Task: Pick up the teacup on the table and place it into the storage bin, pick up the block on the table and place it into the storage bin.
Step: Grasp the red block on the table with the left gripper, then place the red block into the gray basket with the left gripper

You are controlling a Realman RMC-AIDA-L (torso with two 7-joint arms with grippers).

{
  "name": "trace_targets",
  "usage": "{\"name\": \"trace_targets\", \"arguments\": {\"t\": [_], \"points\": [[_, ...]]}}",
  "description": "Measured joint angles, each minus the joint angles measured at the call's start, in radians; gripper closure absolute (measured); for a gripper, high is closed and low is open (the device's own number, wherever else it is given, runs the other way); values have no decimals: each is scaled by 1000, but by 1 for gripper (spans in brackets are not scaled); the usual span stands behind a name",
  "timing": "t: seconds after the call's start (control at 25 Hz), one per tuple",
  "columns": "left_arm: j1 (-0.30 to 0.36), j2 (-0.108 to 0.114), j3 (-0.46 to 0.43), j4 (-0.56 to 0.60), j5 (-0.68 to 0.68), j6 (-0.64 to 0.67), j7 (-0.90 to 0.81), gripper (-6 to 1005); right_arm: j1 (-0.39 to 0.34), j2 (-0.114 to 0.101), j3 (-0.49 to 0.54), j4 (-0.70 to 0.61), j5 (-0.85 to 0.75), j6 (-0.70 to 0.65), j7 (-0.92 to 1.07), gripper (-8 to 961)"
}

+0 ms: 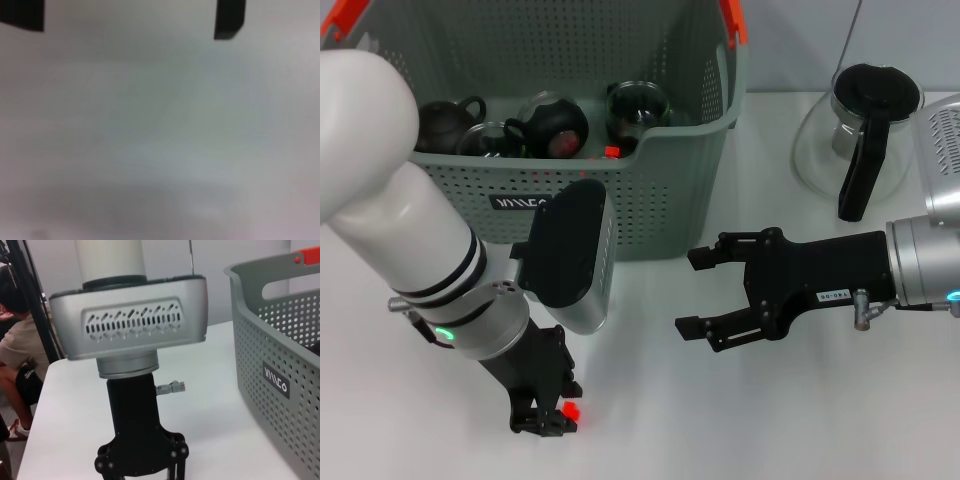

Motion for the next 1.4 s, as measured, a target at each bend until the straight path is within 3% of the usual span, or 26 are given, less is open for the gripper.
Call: {"name": "trace_targets", "arguments": {"t": [0.52,0.96,1.16,1.32,1.4], "points": [[2,-4,15,-14,1,-11,5,776,0,3,1,2,3,11,-8,26],[7,-5,28,-10,-4,-9,-6,792,0,3,1,3,7,11,-9,26],[33,-8,24,68,-29,20,-26,798,-2,2,10,5,7,10,-9,26],[46,-5,-80,154,-126,81,-75,783,-7,-2,19,10,5,10,-6,26],[49,-5,-220,194,-231,116,-121,776,-11,-4,34,20,3,10,-8,26]]}}
